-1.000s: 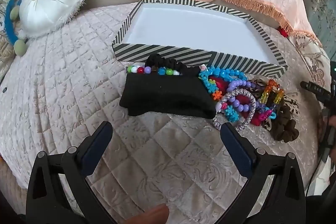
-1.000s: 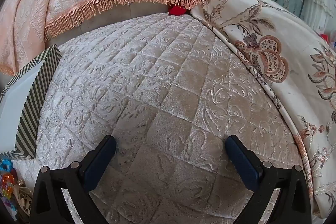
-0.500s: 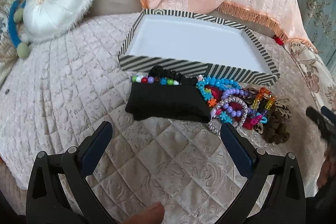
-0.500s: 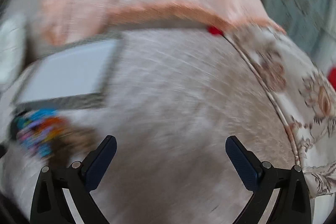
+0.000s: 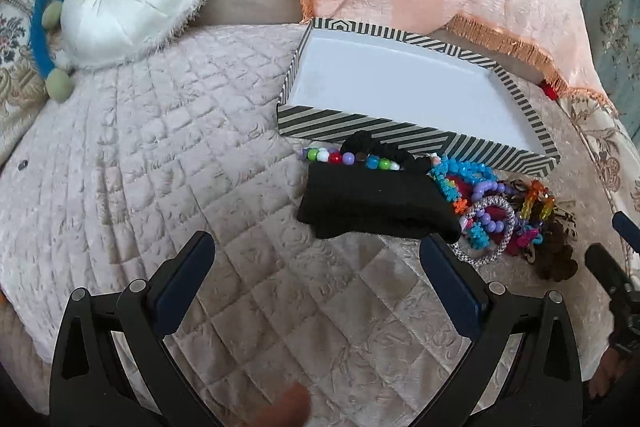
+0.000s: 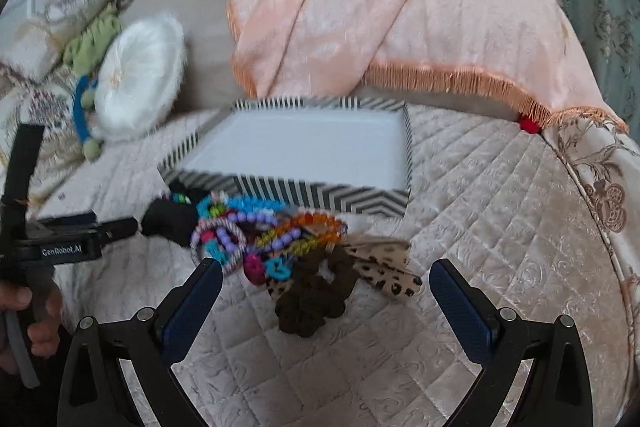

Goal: Organize jewelry
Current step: 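Move left gripper toward black velvet cloth while right gripper turns toward jewelry pile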

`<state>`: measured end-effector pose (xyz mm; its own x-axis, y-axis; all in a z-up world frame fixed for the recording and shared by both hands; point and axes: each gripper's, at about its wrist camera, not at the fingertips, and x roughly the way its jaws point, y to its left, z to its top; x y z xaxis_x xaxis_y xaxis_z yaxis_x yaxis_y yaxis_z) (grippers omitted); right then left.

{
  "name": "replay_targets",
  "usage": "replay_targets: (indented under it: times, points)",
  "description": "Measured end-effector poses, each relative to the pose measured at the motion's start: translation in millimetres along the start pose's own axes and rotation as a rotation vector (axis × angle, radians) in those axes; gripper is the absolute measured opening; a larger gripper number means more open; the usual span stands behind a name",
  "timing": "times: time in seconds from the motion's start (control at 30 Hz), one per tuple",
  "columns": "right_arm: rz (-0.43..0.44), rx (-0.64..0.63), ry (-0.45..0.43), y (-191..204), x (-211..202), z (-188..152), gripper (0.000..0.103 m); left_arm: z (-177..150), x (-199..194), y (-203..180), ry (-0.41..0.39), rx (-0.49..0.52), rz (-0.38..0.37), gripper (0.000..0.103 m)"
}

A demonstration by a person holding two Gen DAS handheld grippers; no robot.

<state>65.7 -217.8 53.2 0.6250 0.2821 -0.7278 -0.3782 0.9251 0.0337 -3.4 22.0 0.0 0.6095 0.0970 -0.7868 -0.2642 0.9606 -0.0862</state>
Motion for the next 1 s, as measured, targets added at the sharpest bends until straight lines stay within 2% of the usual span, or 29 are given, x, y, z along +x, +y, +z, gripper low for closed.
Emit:
replay_targets:
  times: [0.13, 0.23, 0.43, 0.53, 0.67, 0.73, 0.87, 0.93, 1.0]
  points:
    - [-0.068, -0.044, 0.031, 9.2, 8.6, 2.2, 0.103, -0.6, -1.7, -2.5, -0.011, 0.010, -0.001, 0.103]
    - [-0.074, -0.026, 0.068, 6.8, 16.2, 1.2, 0.103, -1.4, 5.9, -5.4, 0.023, 0.020, 0.002, 0.103]
    - [-0.091, -0.036, 0.033, 6.3, 10.1, 3.6, 0.103, -4.9, 9.1, -8.6, 0.046, 0.035, 0.001, 0.103]
    - [-0.096, -0.024, 0.051, 3.7, 10.4, 4.7, 0.103, -4.9, 7.7, -11.8, 0.045, 0.032, -0.005, 0.103]
    - [-0.116, -0.033, 0.025, 7.1, 4.7, 3.4, 0.103, -3.1, 4.0, -16.6, 0.023, 0.029, -0.019, 0.103]
    - [-0.096, -0.023, 0.015, 11.7, 2.3, 3.3, 0.103, 1.2, 5.0, -16.5, 0.005, 0.013, -0.031, 0.103]
    - [-0.040, -0.055, 0.019, 26.3, -0.8, -3.0, 0.103, 4.9, 6.3, -18.1, -0.080, -0.017, -0.027, 0.103]
    - [-0.038, -0.095, 0.009, 32.0, -5.6, -7.1, 0.103, 4.7, 12.1, -19.2, -0.083, -0.024, -0.026, 0.103]
    - [-0.033, -0.116, -0.002, 33.3, -10.1, -11.9, 0.103, 6.2, 23.4, -22.1, -0.048, -0.037, -0.034, 0.103]
